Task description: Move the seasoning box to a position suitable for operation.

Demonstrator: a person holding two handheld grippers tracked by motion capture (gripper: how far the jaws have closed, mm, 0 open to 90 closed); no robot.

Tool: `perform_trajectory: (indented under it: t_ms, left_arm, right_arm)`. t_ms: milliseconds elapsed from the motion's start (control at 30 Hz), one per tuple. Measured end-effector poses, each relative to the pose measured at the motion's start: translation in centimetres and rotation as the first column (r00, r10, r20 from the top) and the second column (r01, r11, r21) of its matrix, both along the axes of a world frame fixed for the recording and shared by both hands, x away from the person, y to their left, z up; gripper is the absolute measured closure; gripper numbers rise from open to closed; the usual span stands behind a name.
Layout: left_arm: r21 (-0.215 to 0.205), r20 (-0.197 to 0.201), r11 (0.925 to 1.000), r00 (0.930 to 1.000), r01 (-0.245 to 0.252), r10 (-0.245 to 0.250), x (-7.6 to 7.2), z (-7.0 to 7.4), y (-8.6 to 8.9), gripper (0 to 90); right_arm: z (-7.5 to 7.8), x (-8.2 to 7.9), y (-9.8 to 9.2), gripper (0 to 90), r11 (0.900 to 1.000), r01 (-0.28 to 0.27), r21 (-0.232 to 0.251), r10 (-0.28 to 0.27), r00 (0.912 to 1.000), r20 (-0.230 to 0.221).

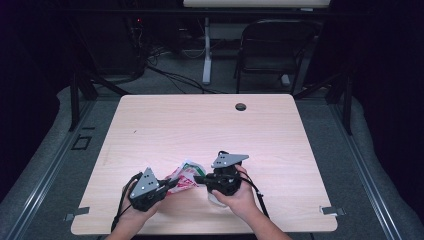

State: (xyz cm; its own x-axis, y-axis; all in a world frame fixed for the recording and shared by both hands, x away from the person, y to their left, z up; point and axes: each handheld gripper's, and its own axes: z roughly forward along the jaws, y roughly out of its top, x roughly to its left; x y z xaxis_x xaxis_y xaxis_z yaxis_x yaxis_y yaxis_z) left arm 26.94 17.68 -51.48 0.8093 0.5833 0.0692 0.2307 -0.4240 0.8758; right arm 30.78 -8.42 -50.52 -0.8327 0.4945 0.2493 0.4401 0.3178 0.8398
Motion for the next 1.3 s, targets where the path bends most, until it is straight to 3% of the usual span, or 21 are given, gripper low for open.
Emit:
perform_trajectory:
  t_ms: [233,367,600,900,1067,1300]
  left_arm:
    - [-0.002,-0.002,1.0000,1.0000,0.003,-0.003,0.01,-0.05,-0.03,90.0]
    - [0.008,0.000,0.9999,1.0000,0.009,-0.009,-0.01,-0.11,-0.13,90.0]
    - [0.006,-0.004,0.9999,1.0000,0.008,-0.008,-0.01,-0.17,-0.10,90.0]
    - [0.014,-0.009,0.9999,0.9999,0.006,-0.006,0.02,-0.30,-0.10,89.7]
    - [0.021,-0.014,0.9997,0.9999,0.010,-0.010,-0.02,-0.41,-0.20,84.4]
    - [0.029,-0.010,0.9996,0.9999,0.007,-0.006,-0.09,-0.55,-0.27,79.4]
  right_arm:
    - [-0.13,0.06,0.16,85.6,1.000,-0.005,0.013,0.005,0.9999,0.009]
    - [-0.25,0.08,0.35,85.3,1.000,-0.006,-0.008,0.006,0.9998,0.016]
    - [-0.33,-0.07,0.57,88.8,0.999,-0.015,-0.031,0.016,0.9992,0.037]
    - [-0.33,-0.05,0.63,89.9,0.999,-0.011,-0.034,0.011,0.9995,0.028]
    - [-0.32,-0.12,0.79,89.9,0.999,0.001,-0.040,0.000,0.9994,0.036]
    - [-0.18,0.42,0.87,90.0,1.000,0.016,-0.013,-0.015,0.9997,0.021]
